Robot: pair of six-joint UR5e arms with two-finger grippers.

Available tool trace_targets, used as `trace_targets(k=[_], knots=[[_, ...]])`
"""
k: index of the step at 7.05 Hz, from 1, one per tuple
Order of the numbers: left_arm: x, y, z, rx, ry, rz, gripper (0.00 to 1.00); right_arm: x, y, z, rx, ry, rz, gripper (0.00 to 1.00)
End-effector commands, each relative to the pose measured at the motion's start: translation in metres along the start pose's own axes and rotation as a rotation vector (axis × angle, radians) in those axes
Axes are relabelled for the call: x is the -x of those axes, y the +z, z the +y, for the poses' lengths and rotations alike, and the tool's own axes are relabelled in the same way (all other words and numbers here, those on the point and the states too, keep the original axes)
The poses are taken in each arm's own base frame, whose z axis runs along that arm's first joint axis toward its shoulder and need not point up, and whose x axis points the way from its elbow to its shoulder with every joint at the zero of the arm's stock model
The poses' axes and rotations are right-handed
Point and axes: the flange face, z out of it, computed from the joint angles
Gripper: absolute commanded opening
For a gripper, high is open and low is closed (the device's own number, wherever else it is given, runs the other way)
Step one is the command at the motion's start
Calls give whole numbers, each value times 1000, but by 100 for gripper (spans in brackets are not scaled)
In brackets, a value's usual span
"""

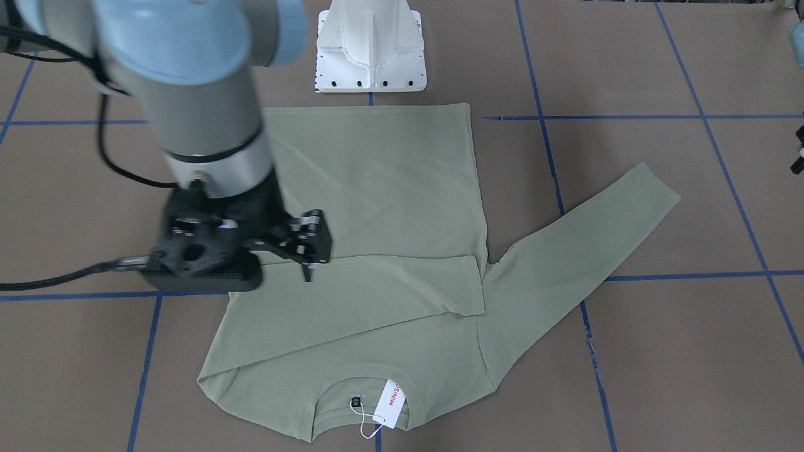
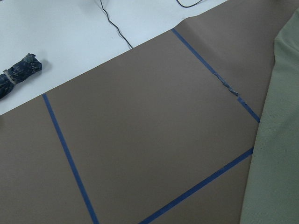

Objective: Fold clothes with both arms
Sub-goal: 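Grasp the sleeve with the right gripper and fold it across the shirt body, then withdraw the right arm while the left gripper grasps the other sleeve cuff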

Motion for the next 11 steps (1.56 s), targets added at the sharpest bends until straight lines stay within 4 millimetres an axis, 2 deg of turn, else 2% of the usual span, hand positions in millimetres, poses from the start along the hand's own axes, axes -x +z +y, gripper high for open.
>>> trace_targets(k=[1, 2, 3, 4, 5, 6, 8, 9, 10, 11], knots=[[-61, 41, 61, 42, 0, -25, 100, -205, -21, 28, 35, -194, -29, 100], [-77, 58, 84, 75, 36, -35, 100, -296, -19, 46, 67, -220, -48, 100], [-97, 77, 102, 118, 60, -34, 100, -372, -16, 65, 82, -257, -37, 100], [-124, 92, 113, 120, 35, -5, 100, -428, -8, 91, 108, -266, -28, 100], [-155, 117, 128, 143, -6, 5, 100, -450, -13, 108, 105, -239, -21, 100], [-169, 129, 138, 156, -13, 10, 100, -456, -10, 117, 114, -226, -17, 100], [-168, 144, 153, 182, -1, -14, 98, -456, -10, 117, 113, -222, -13, 100], [-170, 148, 157, 193, 6, -11, 93, -457, -9, 118, 114, -221, -13, 100], [-173, 148, 158, 194, 12, -5, 81, -457, -9, 118, 114, -221, -12, 100], [-177, 150, 159, 200, 19, 2, 64, -457, -9, 118, 114, -221, -12, 100]])
